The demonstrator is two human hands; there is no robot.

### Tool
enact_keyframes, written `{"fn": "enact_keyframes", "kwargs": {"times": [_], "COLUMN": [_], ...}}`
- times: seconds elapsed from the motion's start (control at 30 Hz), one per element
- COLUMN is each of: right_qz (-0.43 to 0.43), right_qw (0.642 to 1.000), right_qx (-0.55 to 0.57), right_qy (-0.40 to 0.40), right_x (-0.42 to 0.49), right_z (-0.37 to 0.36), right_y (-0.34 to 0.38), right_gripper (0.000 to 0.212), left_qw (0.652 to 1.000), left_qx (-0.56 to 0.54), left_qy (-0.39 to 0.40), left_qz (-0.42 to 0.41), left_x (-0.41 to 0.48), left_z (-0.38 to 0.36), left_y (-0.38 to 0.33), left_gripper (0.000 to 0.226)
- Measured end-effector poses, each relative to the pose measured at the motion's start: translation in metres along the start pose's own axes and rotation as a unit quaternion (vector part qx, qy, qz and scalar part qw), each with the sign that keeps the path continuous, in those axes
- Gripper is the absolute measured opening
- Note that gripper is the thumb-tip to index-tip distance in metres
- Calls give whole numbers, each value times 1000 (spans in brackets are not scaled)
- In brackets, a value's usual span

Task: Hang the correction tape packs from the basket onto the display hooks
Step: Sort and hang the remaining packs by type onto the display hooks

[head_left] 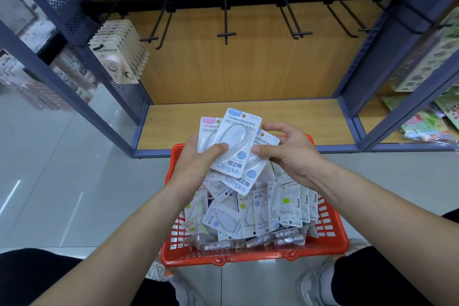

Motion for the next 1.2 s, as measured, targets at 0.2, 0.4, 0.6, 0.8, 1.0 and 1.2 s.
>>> {"fn": "enact_keyframes", "kwargs": {"times": [0.2,0.4,0.6,0.8,1.0,1.2], "right_qz": [1,32,66,71,81,149], "right_qw": [997,996,995,992,994,973], "right_qx": [72,75,6,-47,-67,-175], "right_qy": [16,31,81,98,38,3], "right_x": [-7,-16,-34,-27,24,88], "right_z": [-1,-13,-46,-70,-99,-158], "right_y": [12,26,30,43,58,75], "right_gripper": [44,34,31,37,17,11], "left_qw": [1000,999,996,991,988,984], "left_qx": [-17,-8,44,72,94,52], "left_qy": [-9,-4,-30,-60,-97,-133], "left_qz": [-11,-42,-68,-93,-81,-102], "left_x": [-5,-20,-39,-37,-22,9], "left_z": [7,11,20,74,141,177], "left_y": [-17,-30,-52,-75,-78,-83], "left_gripper": [35,38,50,21,37,27]}}
Point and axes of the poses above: each hand's wrist, its own x-axis towards the middle knuckle, its own z-axis out of the back of the hand, y = z × x, the point moved 3 cm from there along x, towards the middle knuckle, and after that the axes turned 1 degree about -x, right-handed, at the moved point
